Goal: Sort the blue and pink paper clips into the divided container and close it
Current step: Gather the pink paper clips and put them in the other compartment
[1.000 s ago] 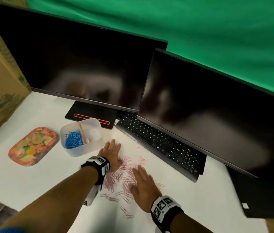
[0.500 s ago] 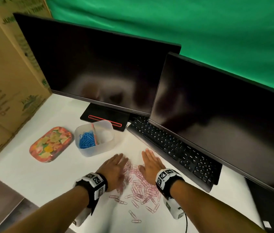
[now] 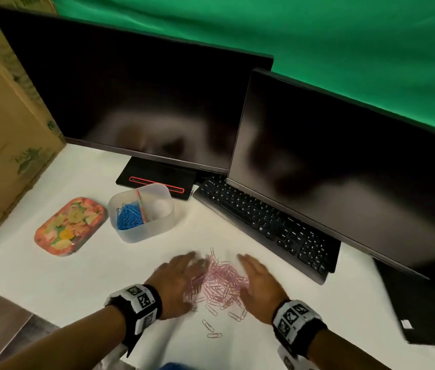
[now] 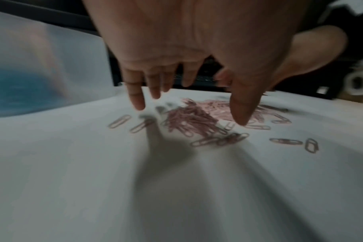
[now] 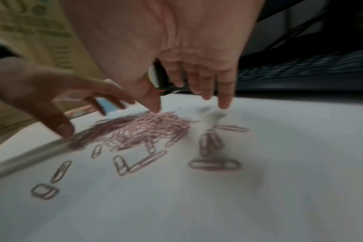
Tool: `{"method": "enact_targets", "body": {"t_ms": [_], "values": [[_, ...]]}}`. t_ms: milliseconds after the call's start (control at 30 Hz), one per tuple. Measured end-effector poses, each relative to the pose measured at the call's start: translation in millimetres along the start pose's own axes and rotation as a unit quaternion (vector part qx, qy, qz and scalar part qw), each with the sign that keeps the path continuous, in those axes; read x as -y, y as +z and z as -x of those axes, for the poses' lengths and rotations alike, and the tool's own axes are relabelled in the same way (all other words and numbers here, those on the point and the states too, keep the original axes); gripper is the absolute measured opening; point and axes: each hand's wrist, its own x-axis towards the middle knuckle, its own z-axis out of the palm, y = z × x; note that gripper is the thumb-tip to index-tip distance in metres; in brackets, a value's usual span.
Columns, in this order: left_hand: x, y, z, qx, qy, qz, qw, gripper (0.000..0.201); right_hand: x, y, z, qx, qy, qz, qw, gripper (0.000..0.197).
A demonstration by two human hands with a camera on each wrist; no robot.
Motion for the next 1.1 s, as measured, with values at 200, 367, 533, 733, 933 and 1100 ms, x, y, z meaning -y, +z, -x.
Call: {"method": "enact_targets", "body": {"t_ms": [200, 367, 533, 733, 933, 1100], "values": [[8.0, 4.8, 11.0, 0.02, -0.113, 0.045, 0.992, 0.131, -27.1, 5.4, 19.3, 0.009, 0.209, -0.02, 0.978, 0.084], [-12.6, 2.6, -11.0, 0.004, -0.096, 0.133, 0.986, 0.088, 8.8, 20.1, -9.0, 0.011, 0.164, -0.067, 0.984, 0.067], [-19.7, -1.5, -21.7, -0.023, -0.094, 0.138, 0.986, 0.049, 34.3, 16.0, -31.4, 0.002, 0.093, -0.011, 0.996, 0.037], [-16.9, -5.3, -27.9, -0.071, -0.104, 0.117, 0.985, 0.025, 39.4, 10.9, -36.8, -0.014, 0.081, -0.009, 0.997, 0.022], [-11.9, -10.5, -24.2, -0.092, -0.115, 0.163, 0.976, 0.023, 34.5, 4.7, -33.7, -0.039, 0.104, -0.06, 0.992, 0.019], [-4.8, -19.9, -9.7, -0.131, -0.113, 0.215, 0.961, 0.02, 32.4, -4.5, -32.8, -0.051, 0.097, -0.107, 0.988, 0.022]]}}
